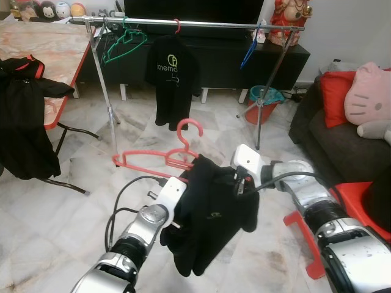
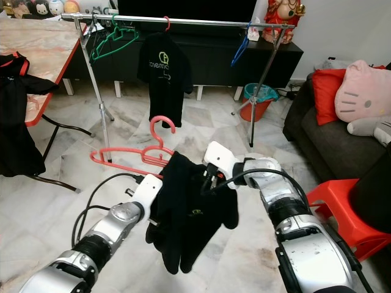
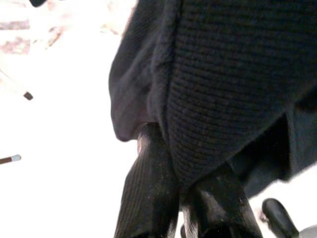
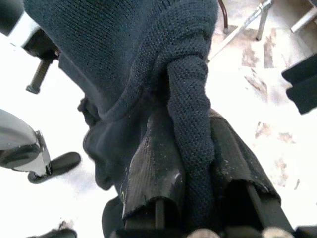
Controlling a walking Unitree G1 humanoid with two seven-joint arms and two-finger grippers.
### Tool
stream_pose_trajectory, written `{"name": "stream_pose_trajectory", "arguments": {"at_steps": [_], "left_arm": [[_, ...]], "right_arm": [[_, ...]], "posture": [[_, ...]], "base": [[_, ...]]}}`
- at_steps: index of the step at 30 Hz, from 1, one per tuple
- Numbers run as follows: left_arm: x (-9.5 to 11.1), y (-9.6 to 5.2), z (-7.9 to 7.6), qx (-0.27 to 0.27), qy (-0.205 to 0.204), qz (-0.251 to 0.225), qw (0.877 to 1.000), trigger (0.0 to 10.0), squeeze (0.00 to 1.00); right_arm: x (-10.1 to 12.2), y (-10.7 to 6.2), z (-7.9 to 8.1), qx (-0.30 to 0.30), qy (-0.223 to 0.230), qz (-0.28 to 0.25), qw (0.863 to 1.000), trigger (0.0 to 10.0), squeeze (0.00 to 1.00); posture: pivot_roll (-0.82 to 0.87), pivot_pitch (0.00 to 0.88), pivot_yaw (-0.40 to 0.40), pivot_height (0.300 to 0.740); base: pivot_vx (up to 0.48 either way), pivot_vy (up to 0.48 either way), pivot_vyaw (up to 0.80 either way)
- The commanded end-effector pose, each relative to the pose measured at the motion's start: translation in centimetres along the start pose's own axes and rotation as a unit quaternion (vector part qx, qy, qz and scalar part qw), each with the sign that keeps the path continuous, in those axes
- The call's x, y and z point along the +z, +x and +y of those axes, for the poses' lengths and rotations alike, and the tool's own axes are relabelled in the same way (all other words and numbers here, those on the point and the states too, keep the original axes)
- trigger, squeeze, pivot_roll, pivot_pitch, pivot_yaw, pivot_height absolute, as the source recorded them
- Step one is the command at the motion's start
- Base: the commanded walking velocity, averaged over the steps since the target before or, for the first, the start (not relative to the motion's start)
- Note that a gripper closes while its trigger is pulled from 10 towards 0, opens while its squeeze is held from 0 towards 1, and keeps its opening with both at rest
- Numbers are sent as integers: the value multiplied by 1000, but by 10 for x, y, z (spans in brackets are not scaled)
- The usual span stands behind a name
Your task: Hang hanger
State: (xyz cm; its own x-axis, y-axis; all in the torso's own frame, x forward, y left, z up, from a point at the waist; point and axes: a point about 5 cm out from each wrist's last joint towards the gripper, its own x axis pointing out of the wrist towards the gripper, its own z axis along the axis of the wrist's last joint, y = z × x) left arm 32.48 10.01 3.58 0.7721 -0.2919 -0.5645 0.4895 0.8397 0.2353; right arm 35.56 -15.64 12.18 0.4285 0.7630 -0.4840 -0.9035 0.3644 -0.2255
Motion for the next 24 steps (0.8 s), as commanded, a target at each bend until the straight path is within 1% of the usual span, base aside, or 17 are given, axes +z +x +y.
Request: {"name": "stream_pose_trajectory", "arguments": {"at_steps": [1,3,4,7,10,13,14,17,18,19,22,24], "left_arm": [[0,-1,-1,-8,17,6,1000,0,0],[-3,-3,2,-9,26,11,1000,0,0],[-7,-5,5,-11,45,21,999,0,0],[-10,-6,9,-4,44,25,999,0,0],[-16,-9,15,7,46,38,998,0,0],[-19,-10,15,11,44,42,998,0,0],[-21,-11,16,18,42,46,998,0,0],[-22,-12,17,29,36,48,998,0,0],[-22,-12,18,37,35,48,998,4314,0],[-23,-13,20,47,34,49,997,10000,0],[-27,-15,26,60,23,56,996,10000,0],[-28,-15,27,61,21,58,996,10000,0]], "right_arm": [[-6,-10,-5,-20,-9,11,1000,0,0],[-8,-13,-6,-26,-10,17,999,0,0],[-13,-18,-7,-36,-10,23,999,0,0],[-16,-23,-9,-45,-10,28,999,0,0],[-24,-35,-13,-62,-4,41,997,0,0],[-26,-39,-14,-67,0,39,997,0,0],[-30,-43,-15,-77,8,42,996,0,0],[-34,-46,-14,-80,8,52,995,0,0],[-36,-46,-13,-79,10,54,995,0,0],[-38,-48,-12,-77,13,55,995,0,0],[-44,-56,-11,-76,20,56,995,0,0],[-45,-58,-12,-75,20,58,995,0,0]], "posture": [[-43,0,-124,732],[-41,0,-123,732],[-41,0,-122,732],[-39,0,-121,732],[-44,0,-117,732],[-43,0,-117,732],[-44,0,-116,732],[-46,0,-115,732],[-44,0,-113,732],[-44,0,-113,732],[-45,0,-111,732],[-45,0,-111,732]], "base": [[0,0,0],[0,0,0],[0,0,0],[0,0,0],[0,0,0],[0,0,0],[0,0,0],[0,0,0],[0,0,0],[0,0,0],[0,0,0],[0,0,0]]}}
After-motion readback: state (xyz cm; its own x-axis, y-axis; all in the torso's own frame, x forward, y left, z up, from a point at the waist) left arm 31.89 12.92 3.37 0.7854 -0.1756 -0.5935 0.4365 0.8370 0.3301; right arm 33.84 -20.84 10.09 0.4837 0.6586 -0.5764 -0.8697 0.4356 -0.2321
